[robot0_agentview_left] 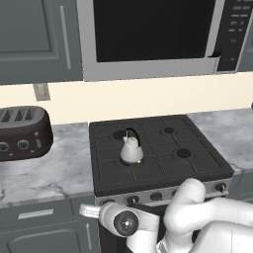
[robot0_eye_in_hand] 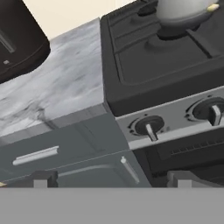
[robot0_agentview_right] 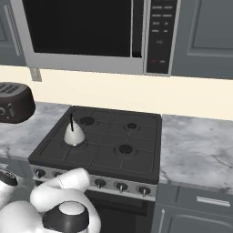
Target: The kettle is done boiling. Turn off the stove, then wait for 300 timesteps before moving the kettle to the dining table.
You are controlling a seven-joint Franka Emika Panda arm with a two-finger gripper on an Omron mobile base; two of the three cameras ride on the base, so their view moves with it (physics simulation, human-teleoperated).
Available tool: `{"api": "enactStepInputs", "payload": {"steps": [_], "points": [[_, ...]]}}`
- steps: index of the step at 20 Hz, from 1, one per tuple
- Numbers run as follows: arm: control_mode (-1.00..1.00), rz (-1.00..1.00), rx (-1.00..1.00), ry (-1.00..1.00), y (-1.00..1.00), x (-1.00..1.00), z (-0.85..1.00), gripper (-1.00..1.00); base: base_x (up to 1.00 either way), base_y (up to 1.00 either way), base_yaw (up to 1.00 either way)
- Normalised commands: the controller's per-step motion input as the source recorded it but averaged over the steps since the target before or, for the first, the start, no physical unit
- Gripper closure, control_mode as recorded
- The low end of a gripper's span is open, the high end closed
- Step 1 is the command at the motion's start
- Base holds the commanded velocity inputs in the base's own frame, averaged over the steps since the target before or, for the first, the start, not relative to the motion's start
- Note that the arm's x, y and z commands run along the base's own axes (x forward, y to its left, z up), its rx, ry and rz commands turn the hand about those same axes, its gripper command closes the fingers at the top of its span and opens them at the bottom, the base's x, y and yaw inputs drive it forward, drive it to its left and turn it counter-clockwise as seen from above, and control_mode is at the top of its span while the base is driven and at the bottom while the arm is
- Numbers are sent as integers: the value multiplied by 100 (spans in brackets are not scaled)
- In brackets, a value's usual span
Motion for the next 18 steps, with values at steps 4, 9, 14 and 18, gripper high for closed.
{"api": "enactStepInputs", "payload": {"steps": [4,9,14,18], "points": [[-100,0,-9,0,0,-14,50,-100,0,0,0],[-100,0,-10,0,0,-16,53,-100,0,0,0],[-100,0,-10,0,0,-17,56,-100,0,0,0],[-100,0,-10,0,0,-20,55,-100,0,0,0]]}}
